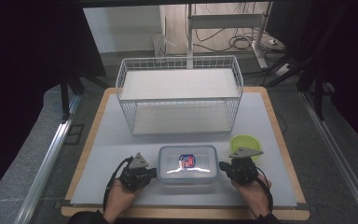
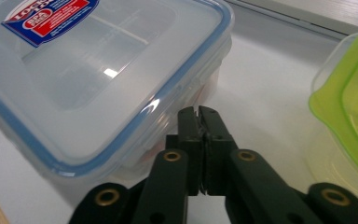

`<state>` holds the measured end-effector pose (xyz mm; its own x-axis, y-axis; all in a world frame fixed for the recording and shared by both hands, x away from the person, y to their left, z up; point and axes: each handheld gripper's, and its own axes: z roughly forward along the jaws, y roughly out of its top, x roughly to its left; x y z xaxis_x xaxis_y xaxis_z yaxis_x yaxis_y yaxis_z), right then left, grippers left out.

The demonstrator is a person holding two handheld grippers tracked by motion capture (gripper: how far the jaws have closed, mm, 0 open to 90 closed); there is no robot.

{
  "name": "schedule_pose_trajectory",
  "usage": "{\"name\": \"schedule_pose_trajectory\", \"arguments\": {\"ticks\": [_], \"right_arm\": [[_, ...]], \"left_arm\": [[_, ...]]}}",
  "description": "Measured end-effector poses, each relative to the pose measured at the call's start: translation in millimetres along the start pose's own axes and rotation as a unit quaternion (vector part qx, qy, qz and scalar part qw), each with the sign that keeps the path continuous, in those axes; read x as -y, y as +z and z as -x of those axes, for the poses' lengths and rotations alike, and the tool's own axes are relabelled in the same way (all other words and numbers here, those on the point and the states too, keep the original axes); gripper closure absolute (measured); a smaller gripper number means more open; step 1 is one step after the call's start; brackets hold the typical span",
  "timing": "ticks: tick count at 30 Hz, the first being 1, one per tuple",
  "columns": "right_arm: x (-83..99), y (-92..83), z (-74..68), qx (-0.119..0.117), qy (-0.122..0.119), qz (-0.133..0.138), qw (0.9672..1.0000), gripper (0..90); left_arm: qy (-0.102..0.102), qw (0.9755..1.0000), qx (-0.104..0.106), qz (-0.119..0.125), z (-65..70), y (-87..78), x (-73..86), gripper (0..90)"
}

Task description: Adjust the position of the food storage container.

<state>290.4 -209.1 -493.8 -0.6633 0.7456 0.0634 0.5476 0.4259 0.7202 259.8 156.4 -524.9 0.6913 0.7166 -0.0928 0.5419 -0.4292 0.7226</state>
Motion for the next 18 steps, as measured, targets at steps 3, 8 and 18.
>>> {"name": "schedule_pose_trajectory", "arguments": {"ticks": [3,8,18], "right_arm": [[2.0,-3.3,-0.1,-0.001,-0.003,0.001,1.0,83.2],[8.9,-13.2,0.5,-0.009,-0.019,-0.001,0.9998,70.5],[16.5,-21.4,-3.5,-0.004,-0.046,-0.01,0.9989,52.1]], "left_arm": [[-0.005,1.0,-0.005,0.006,-3.2,-4.7,2.7,70.9],[0.003,0.9996,-0.023,0.017,-4.7,-20.9,12.6,49.8],[0.033,0.9987,-0.037,0.009,0.1,-29.6,24.5,25.3]]}}
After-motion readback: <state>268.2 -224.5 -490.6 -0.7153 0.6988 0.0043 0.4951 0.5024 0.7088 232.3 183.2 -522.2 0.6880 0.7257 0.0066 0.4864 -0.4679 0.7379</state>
